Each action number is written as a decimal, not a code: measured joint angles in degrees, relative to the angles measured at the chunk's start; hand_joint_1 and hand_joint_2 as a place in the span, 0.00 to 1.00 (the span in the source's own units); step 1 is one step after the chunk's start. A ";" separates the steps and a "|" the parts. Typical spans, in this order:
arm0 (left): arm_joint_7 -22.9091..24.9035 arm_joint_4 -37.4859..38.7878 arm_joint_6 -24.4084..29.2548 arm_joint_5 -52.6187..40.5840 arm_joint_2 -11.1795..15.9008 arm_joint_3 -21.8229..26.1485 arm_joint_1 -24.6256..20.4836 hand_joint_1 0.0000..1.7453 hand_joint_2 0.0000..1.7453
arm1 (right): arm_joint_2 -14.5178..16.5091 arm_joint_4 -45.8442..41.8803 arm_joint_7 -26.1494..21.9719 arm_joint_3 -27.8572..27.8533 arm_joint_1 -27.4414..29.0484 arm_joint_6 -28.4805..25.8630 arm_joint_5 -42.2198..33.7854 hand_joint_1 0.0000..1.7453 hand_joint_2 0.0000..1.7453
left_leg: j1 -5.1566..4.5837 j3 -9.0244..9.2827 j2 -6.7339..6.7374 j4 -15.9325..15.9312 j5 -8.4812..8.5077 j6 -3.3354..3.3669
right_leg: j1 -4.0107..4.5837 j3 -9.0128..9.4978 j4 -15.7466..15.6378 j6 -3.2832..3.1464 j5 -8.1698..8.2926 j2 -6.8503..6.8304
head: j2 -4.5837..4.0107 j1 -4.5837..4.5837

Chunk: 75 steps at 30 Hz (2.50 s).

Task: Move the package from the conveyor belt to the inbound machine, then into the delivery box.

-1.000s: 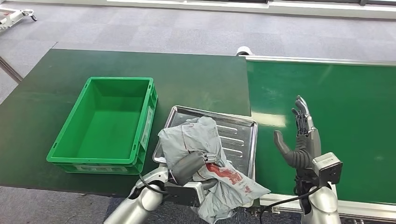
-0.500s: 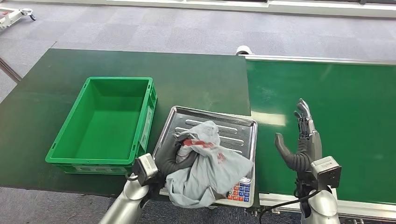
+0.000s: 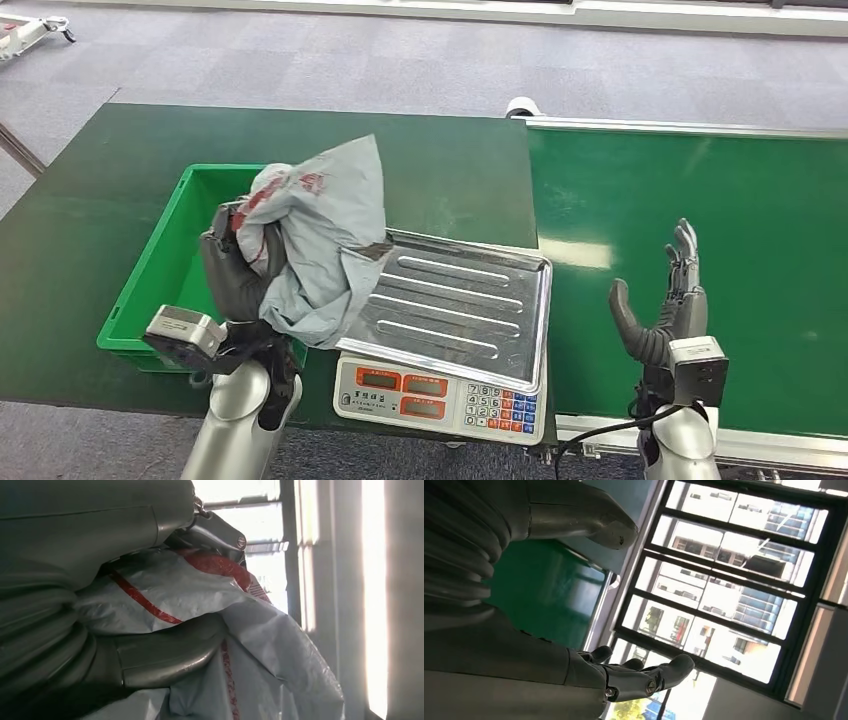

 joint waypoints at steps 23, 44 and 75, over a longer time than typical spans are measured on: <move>12.98 36.21 17.45 -20.28 1.03 2.09 -13.82 1.00 1.00 | -2.39 14.90 -0.08 -2.17 -1.66 -9.49 -2.24 0.00 1.00 | 0.00 0.01 0.12 0.01 0.03 -0.01 | 0.00 -0.08 0.00 -0.01 0.10 0.10 | 0.00 0.00; 3.57 51.82 18.68 -7.51 -1.05 11.83 -21.93 1.00 1.00 | -2.43 18.68 -0.09 -2.07 -2.86 -9.71 -3.17 0.00 1.00 | 0.00 0.11 0.16 0.00 0.07 -0.07 | 0.01 0.00 0.01 -0.04 0.12 0.13 | 0.00 0.00; 23.85 50.00 23.40 -79.91 -2.59 53.48 -27.90 0.00 1.00 | -3.58 20.40 -0.18 -0.86 -3.11 -10.00 -3.56 0.00 1.00 | 0.02 0.20 -0.08 -0.06 0.13 -0.10 | 0.02 0.19 0.01 -0.07 0.09 -0.07 | 0.00 0.01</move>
